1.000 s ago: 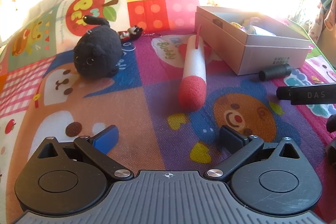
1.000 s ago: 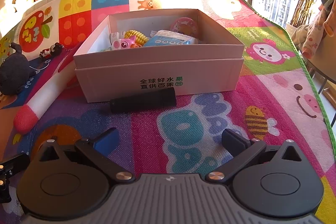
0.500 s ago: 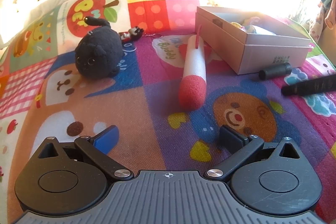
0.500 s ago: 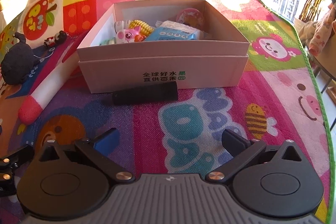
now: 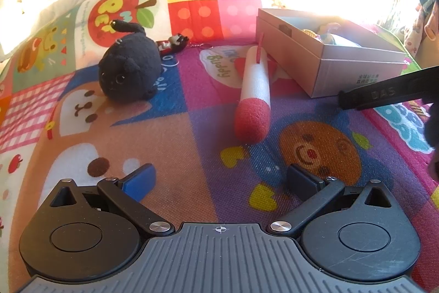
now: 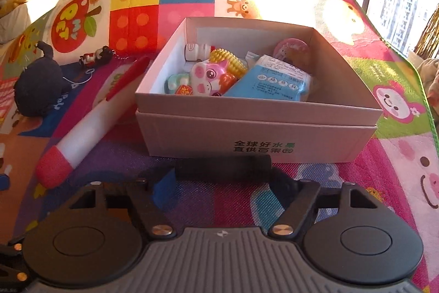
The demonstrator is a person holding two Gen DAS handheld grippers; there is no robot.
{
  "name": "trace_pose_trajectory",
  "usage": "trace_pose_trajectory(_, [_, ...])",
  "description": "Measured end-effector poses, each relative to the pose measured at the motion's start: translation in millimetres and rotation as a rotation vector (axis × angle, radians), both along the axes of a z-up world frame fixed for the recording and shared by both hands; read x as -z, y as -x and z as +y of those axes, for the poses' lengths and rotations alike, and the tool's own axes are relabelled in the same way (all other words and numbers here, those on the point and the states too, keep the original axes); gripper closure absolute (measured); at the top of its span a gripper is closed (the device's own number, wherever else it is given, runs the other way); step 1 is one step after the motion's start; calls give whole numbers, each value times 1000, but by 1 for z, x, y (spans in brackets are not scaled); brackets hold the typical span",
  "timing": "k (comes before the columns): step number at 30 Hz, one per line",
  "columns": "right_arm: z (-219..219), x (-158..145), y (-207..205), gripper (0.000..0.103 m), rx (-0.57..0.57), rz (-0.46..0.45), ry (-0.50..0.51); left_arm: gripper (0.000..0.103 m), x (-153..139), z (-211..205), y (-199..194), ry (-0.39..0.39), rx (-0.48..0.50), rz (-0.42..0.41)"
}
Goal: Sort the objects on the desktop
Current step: 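Grasp the black cylinder with the right gripper, then drop the black cat plush into the box with the left gripper while the right holds the cylinder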
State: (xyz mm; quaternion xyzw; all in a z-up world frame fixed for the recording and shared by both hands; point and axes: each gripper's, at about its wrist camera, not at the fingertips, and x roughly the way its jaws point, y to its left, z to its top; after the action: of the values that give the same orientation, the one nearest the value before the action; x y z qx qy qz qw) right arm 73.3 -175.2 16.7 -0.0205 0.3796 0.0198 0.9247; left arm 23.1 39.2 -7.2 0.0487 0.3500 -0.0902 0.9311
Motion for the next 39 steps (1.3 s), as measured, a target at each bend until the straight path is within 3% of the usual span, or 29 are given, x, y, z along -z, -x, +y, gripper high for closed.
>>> trace_pose_trajectory(14, [-41,-31,78,29,59,20,-36,0,-1,0,-1,-2,1,7])
trace_pose_trajectory(17, [-46,-33,89,29,57,33,-16,0,-10,2,-7,-20,-54,30])
trace_pose_trajectory(19, [-49,-33,94,29,61,42,2,0,-30,9,-12,-23,-134,-67])
trace_pose_trajectory(22, [-54,-35,97,29,68,54,0,0,-54,24,-44,-33,-280,-189])
trace_pose_trajectory(27, [-59,-40,92,29,84,66,-19,0,-41,32,-136,-129,-360,-45])
trace_pose_trajectory(30, [-58,-48,91,29,83,53,-13,0,-30,30,-156,-183,-326,6])
trace_pose_trajectory(32, [-56,-55,92,29,77,37,0,22,-25,30,-154,-211,-303,28])
trace_pose_trajectory(33, [-56,-57,93,29,75,34,3,26,-24,30,-150,-234,-295,40])
trace_pose_trajectory(36, [-58,-59,92,29,76,46,2,29,-34,33,-124,-190,-247,40])
trace_pose_trajectory(39, [-58,-58,94,29,82,61,-5,29,-54,24,-82,-155,-140,25])
